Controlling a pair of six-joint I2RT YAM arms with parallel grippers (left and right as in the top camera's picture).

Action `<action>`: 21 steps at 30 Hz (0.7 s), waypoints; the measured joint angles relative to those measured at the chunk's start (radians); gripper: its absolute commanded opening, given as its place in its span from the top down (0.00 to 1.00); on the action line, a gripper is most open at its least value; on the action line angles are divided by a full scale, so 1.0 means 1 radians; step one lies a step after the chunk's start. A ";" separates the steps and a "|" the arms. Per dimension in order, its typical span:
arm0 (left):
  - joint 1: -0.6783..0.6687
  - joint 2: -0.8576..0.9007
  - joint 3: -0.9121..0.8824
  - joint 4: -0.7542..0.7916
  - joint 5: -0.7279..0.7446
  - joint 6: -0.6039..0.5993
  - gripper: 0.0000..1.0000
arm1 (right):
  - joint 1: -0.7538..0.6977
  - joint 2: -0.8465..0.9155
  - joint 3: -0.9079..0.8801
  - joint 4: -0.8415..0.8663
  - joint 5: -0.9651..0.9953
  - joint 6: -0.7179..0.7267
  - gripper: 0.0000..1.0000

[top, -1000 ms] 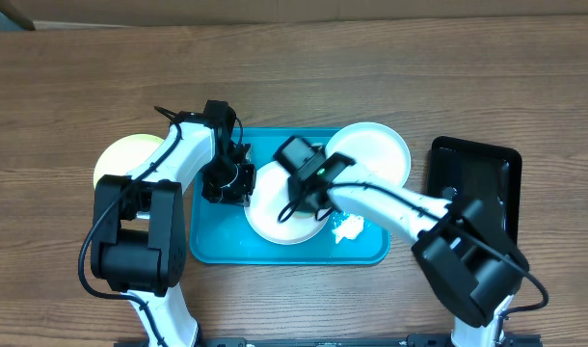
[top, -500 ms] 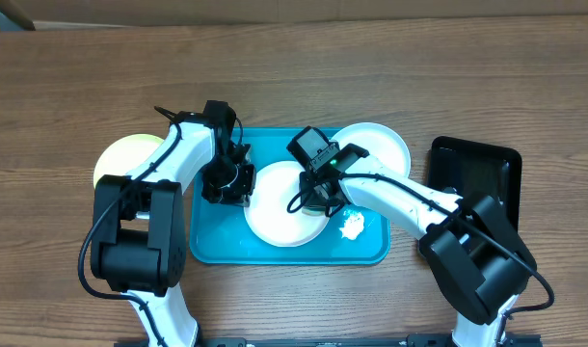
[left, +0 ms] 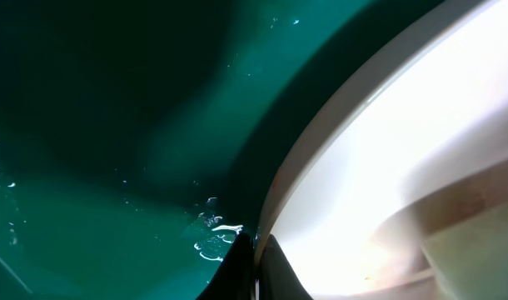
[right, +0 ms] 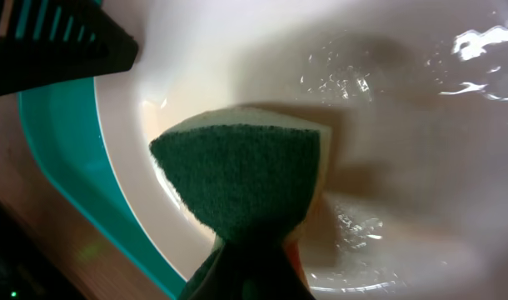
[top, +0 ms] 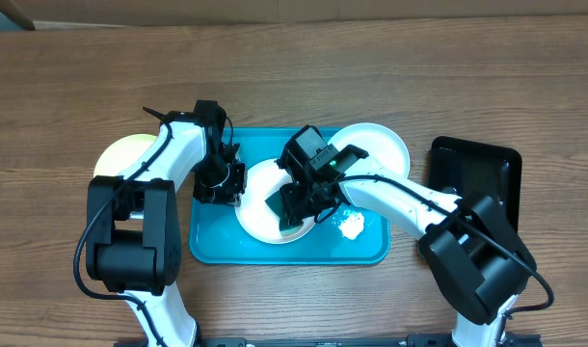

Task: Clean dirty plates on tray and stack at the side
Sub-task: 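Return the sponge with the right gripper above the black tray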

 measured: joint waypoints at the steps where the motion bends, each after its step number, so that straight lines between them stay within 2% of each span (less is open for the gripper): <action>1: 0.000 0.000 0.000 0.000 0.000 0.000 0.96 | -0.003 -0.006 0.012 -0.023 0.015 -0.006 0.96; 10: 0.000 -0.053 0.000 0.000 -0.042 -0.006 0.96 | -0.090 -0.182 0.085 -0.176 0.196 -0.003 0.96; 13: 0.000 -0.100 0.000 -0.003 -0.080 -0.026 0.96 | -0.139 -0.236 0.086 -0.257 0.274 0.041 0.96; 21: 0.000 -0.243 0.000 -0.019 -0.255 -0.129 0.96 | -0.397 -0.349 0.087 -0.467 0.408 0.114 0.96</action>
